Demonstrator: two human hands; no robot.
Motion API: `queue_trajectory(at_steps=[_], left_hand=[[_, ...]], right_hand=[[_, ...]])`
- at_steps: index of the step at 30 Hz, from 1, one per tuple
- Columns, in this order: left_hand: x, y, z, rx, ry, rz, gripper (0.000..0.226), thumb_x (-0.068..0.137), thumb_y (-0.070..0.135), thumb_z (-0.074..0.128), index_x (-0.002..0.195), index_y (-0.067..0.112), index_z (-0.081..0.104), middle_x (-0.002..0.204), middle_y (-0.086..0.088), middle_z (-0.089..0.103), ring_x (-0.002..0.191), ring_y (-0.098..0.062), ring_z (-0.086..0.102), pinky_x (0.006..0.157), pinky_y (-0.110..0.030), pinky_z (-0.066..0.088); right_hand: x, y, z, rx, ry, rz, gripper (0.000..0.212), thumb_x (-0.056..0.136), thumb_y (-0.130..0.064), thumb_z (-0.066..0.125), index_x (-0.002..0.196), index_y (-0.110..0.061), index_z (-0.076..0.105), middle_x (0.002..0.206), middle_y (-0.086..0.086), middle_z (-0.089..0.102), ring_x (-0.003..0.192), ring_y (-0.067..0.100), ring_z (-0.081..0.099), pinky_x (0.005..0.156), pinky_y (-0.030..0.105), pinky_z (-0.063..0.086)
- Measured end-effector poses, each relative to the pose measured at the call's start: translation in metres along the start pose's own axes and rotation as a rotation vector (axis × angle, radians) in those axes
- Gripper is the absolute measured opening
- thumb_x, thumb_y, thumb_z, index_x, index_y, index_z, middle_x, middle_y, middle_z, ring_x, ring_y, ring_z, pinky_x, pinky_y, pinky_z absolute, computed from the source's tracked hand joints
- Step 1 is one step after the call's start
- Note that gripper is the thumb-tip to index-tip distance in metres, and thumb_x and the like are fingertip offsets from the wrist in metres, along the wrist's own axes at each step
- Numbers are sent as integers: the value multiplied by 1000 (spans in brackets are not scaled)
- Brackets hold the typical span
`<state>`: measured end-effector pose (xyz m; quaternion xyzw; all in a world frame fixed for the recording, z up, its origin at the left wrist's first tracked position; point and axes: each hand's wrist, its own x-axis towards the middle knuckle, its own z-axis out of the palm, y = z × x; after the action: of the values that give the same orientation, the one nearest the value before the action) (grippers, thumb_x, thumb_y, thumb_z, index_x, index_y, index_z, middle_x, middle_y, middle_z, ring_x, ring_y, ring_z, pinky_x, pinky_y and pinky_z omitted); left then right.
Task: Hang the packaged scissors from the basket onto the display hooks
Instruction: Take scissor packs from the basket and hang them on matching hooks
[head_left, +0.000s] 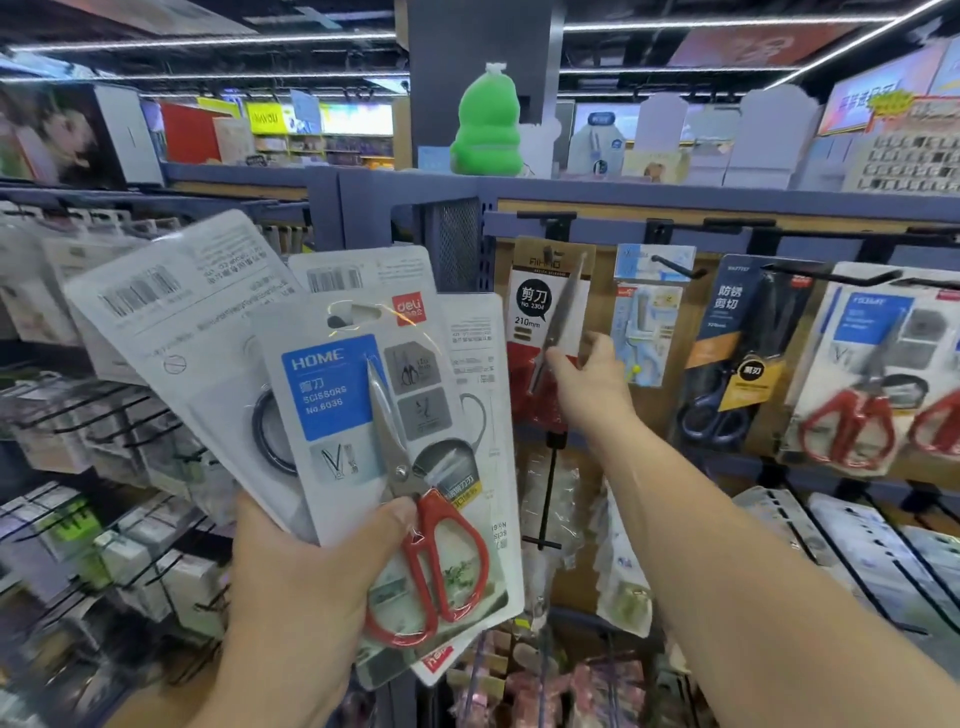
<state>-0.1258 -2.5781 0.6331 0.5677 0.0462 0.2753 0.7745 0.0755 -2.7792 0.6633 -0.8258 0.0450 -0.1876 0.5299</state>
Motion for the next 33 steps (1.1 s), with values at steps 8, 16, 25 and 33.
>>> queue_trajectory(at_steps=[8,16,25,33], left_hand=[[-10,-9,28,-75,-106,-48,62,83,-13,73,134,20,62,114,-8,80,100,-31,79,79,-48,66],[-30,-30,64,-114,-245,-17,72,70,3,90,135,24,67,126,-6,77,119,-30,73,105,-61,53],[-61,-61,120,-158,-303,-151,60,83,23,72,142,26,58,129,-2,76,121,-27,71,111,-58,49],[-104,-78,179,-147,-422,-165,50,98,-3,64,141,22,62,130,-8,75,120,-25,72,102,-50,56]], right_hand=[[-146,-7,-50,365,-462,-180,50,74,-34,93,112,-20,65,106,-7,78,96,10,75,76,25,59],[-168,26,-78,373,-375,-155,71,62,-22,97,120,-25,56,107,-12,76,99,7,74,84,28,59],[-165,78,-141,493,-261,3,42,92,-9,77,128,-28,66,121,4,77,113,26,73,100,52,57],[-165,113,-203,545,-211,56,59,84,-27,85,128,-32,46,118,-6,76,110,17,74,87,32,60]])
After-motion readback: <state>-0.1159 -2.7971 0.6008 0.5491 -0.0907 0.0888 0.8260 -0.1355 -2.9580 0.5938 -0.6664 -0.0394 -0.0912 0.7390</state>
